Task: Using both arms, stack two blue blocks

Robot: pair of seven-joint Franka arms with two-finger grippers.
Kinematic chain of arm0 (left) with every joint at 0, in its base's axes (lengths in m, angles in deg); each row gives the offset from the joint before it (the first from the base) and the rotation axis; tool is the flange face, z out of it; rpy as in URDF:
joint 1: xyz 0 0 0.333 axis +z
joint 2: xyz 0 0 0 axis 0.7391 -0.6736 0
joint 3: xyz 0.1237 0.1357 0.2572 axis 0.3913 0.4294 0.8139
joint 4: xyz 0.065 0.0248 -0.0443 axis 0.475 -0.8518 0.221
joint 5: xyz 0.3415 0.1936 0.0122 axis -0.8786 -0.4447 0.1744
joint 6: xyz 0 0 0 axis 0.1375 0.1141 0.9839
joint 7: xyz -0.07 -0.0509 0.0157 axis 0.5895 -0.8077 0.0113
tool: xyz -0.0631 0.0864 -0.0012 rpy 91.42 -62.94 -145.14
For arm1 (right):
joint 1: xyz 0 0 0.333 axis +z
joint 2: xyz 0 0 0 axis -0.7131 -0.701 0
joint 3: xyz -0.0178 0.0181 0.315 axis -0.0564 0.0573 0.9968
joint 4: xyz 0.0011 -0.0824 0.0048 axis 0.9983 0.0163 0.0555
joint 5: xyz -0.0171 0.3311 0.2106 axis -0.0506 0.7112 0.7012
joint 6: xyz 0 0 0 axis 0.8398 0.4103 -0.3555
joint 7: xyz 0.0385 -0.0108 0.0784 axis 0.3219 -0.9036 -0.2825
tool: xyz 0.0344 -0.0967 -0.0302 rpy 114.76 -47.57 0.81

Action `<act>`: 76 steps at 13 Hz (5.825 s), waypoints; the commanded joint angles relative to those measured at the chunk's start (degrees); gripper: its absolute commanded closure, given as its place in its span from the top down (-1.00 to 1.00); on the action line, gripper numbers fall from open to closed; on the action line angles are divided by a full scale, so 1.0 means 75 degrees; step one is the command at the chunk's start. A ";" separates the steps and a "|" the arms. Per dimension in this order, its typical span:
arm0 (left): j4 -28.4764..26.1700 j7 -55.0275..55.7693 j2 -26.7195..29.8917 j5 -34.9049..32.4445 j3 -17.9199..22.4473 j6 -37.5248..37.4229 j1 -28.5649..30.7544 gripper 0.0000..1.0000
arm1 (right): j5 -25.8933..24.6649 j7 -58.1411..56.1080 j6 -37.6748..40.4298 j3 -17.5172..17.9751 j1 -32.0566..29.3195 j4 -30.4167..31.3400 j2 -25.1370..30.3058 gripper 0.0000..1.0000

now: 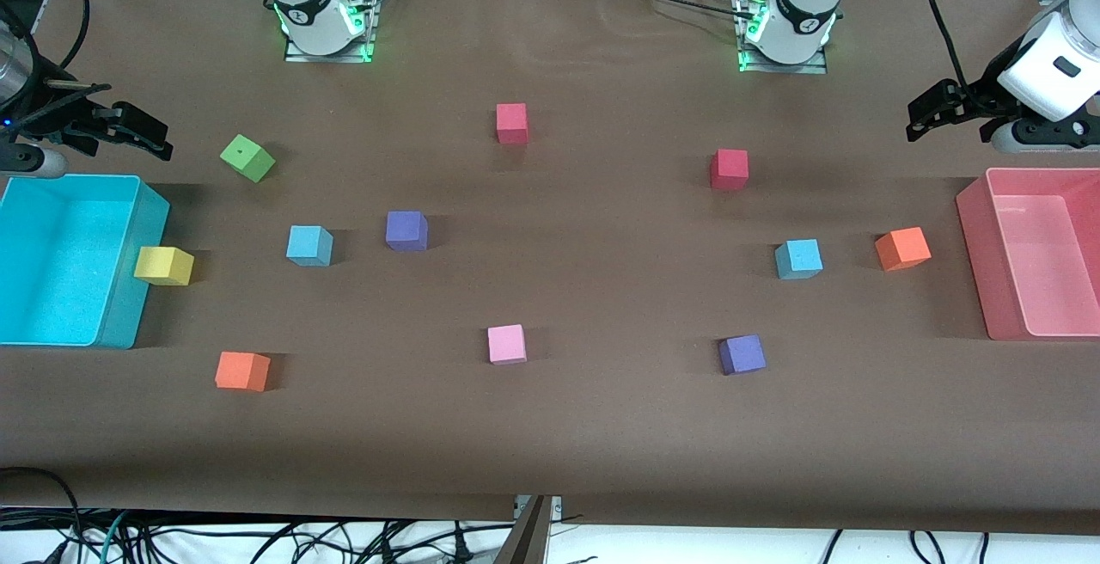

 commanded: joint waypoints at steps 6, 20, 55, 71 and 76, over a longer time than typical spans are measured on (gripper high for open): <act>0.0038 -0.0172 0.0060 -0.0070 -0.0080 -0.0067 0.0071 1.00 | 0.0055 -0.0021 0.0062 0.0015 0.0003 0.0085 0.0127 1.00; 0.0038 -0.0183 0.0059 -0.0070 -0.0045 -0.0067 0.0071 1.00 | 0.0055 -0.0021 0.0051 0.0015 0.0003 0.0132 0.0127 1.00; 0.0038 -0.0183 0.0060 -0.0058 -0.0056 -0.0126 0.0071 1.00 | 0.0090 0.0809 -0.2042 0.0015 0.0636 0.0714 -0.2686 1.00; 0.0038 -0.0183 0.0048 -0.0058 0.0002 -0.0114 0.0083 1.00 | 0.0009 0.0764 -0.5949 -0.0032 0.0694 0.3542 -0.2884 1.00; 0.0026 -0.0183 0.0048 -0.0035 -0.0021 -0.0090 0.0071 1.00 | -0.0003 0.0764 -0.5914 -0.0079 0.0659 0.3566 -0.3119 1.00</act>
